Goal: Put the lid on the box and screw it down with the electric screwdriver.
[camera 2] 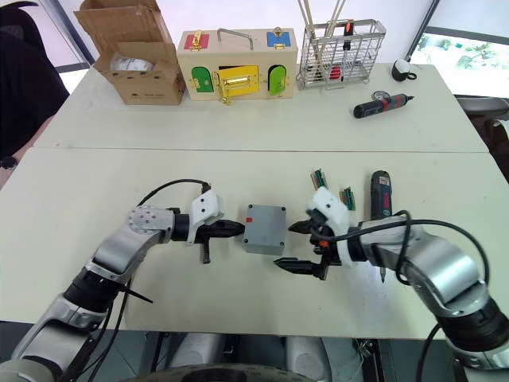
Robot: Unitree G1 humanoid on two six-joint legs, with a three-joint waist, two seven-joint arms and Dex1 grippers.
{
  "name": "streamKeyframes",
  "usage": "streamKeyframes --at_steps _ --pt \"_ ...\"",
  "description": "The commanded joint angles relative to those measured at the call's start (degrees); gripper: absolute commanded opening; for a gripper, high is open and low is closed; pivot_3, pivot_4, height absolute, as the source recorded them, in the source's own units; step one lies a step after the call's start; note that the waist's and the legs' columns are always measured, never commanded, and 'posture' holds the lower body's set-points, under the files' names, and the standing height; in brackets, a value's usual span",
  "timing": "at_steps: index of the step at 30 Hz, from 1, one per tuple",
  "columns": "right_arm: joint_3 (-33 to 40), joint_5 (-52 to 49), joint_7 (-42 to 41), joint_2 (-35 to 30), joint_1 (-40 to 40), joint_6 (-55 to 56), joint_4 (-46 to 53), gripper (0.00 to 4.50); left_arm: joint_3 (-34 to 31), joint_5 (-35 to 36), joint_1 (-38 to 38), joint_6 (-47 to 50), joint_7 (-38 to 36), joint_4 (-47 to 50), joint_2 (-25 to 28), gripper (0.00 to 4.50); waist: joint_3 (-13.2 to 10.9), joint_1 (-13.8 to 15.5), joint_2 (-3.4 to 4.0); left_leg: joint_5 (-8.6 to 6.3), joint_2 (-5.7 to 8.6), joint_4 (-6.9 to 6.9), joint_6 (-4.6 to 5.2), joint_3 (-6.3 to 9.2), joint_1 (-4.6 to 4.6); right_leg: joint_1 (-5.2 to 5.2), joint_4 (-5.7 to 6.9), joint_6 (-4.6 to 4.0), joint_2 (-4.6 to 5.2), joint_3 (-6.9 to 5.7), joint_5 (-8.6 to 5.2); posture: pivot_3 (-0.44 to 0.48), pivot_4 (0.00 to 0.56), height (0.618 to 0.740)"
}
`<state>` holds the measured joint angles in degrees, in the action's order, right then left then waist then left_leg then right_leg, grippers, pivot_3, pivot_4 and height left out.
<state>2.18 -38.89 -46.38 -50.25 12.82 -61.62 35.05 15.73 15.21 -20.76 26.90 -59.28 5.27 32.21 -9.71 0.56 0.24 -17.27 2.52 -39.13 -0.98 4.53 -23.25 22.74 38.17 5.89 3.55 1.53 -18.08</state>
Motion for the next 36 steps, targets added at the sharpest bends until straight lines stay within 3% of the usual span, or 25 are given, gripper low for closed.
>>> streamKeyframes --at_steps 1,6,9,19,22,32,36 --pt "11.6 -4.9 3.2 2.2 -0.5 -1.0 0.7 4.46 -9.8 10.6 -0.5 8.6 -1.9 7.3 3.2 0.0 0.0 0.0 -0.01 0.0 -0.02 0.0 0.0 0.01 -0.02 0.02 0.01 0.0 -0.01 -0.01 0.0 0.0 0.15 0.74" --pt "19.5 -6.2 11.2 8.6 -3.6 -0.1 1.4 4.46 -22.9 29.0 -1.1 25.8 5.3 16.0 2.6 0.0 0.0 0.3 -0.05 0.0 -0.01 -0.02 0.0 0.09 -0.05 -0.05 -0.04 0.0 0.02 -0.04 0.0 0.0 0.15 0.74" --pt "21.2 -6.2 15.7 12.5 -2.9 0.6 -0.5 4.46 -26.7 34.1 -0.4 29.2 7.9 20.0 4.0 0.0 0.0 0.0 -0.05 0.0 0.01 -0.02 -0.01 0.04 -0.05 0.0 -0.01 0.0 0.03 -0.01 0.0 0.0 0.15 0.74" --pt "19.6 -5.1 22.6 17.0 2.1 1.6 -6.2 4.46 -17.3 24.9 -1.6 20.6 10.4 21.9 4.8 0.0 0.0 0.1 -0.02 0.2 0.01 -0.01 -0.36 -0.01 -0.02 0.0 0.03 0.0 -0.01 0.02 0.0 0.0 0.15 0.74" --pt "19.6 -4.3 23.5 17.2 2.2 3.8 -6.1 4.46 -16.2 26.5 -2.7 21.9 8.4 20.8 5.7 0.0 0.0 0.0 -0.02 0.2 0.01 0.01 -0.35 -0.01 -0.03 0.03 0.03 0.0 -0.02 0.02 0.0 0.0 0.15 0.74" --pt "21.4 0.0 25.5 16.0 -4.0 10.7 -4.7 4.46 -14.4 27.7 -3.2 20.7 2.2 24.8 9.9 0.0 0.0 0.0 -0.01 0.18 0.01 0.04 -0.32 -0.04 -0.03 0.02 0.01 0.0 -0.02 0.04 0.0 0.0 0.15 0.74" --pt "19.3 4.8 24.7 14.7 -7.9 15.2 -5.7 4.46 -12.1 24.8 -5.1 19.2 2.2 23.2 9.8 0.0 0.0 0.1 -0.02 0.15 0.01 0.04 -0.26 -0.02 -0.03 0.01 0.01 0.0 -0.03 0.02 0.0 0.0 0.15 0.74"
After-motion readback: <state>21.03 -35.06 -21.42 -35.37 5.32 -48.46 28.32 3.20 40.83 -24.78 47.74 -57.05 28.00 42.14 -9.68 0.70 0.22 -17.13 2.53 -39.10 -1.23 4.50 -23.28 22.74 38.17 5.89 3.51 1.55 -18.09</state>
